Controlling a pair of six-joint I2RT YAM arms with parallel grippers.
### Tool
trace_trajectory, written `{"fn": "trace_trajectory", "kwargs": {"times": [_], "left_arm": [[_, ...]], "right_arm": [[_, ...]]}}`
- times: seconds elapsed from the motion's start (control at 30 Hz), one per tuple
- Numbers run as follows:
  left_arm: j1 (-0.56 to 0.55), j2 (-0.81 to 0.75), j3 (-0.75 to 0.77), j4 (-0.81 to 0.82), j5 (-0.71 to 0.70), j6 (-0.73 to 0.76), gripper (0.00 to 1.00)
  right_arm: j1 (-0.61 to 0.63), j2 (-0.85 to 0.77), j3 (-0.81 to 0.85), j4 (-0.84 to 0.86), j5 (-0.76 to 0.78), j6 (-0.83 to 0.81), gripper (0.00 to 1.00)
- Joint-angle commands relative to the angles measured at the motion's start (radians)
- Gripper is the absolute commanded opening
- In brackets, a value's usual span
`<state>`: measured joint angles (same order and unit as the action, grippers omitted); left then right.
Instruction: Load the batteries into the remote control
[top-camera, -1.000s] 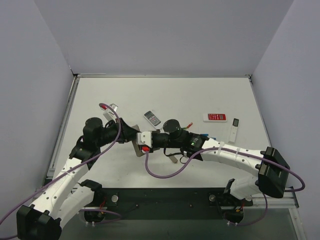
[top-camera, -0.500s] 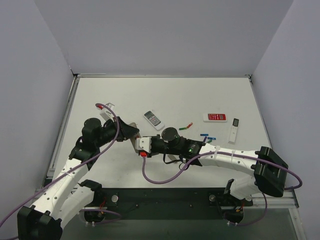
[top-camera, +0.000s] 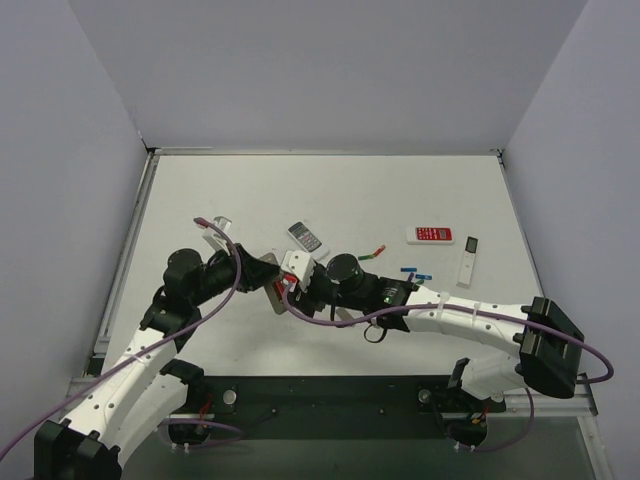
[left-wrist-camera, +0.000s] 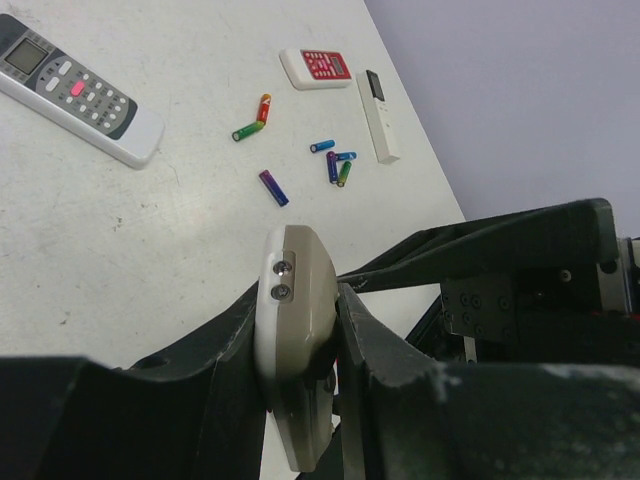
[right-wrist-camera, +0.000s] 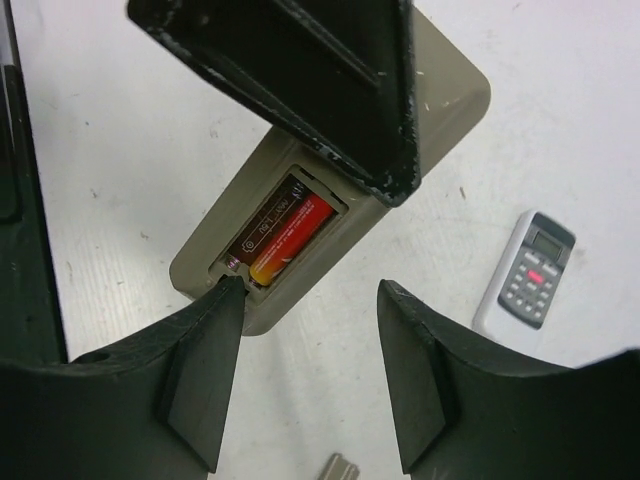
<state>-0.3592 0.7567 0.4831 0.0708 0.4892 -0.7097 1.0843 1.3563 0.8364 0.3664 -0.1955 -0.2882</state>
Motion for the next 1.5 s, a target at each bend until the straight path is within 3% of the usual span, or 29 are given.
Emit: {"fn": "trace_trajectory", "kwargs": {"times": [0.0,0.13,0.47,0.83,1.47], "left_arm": [[0.000,-0.030,-0.003,0.141,0.045,-0.010,0.00],[0.000,-0.042,-0.012,0.150,0.046,0.001,0.00],[-0.001,-0.063,-0.034,0.170,0.045,-0.008,0.00],[-0.003,-0.082,-0.090,0.215,-0.018,-0.077,0.00],[-0.004,-0.118,-0.140,0.222,-0.060,-0.106,0.00]], "right_arm": [[-0.006,-0.008,0.075,-0.092,0.067,0.271,0.51],[0.005,0.013,0.093,-0.087,0.102,0.383,0.50],[0.015,0.064,0.127,-0.040,0.172,0.451,0.48],[0.038,0.084,0.132,0.039,0.337,0.437,0.36],[0.046,0.115,0.150,0.144,0.413,0.429,0.34]]}}
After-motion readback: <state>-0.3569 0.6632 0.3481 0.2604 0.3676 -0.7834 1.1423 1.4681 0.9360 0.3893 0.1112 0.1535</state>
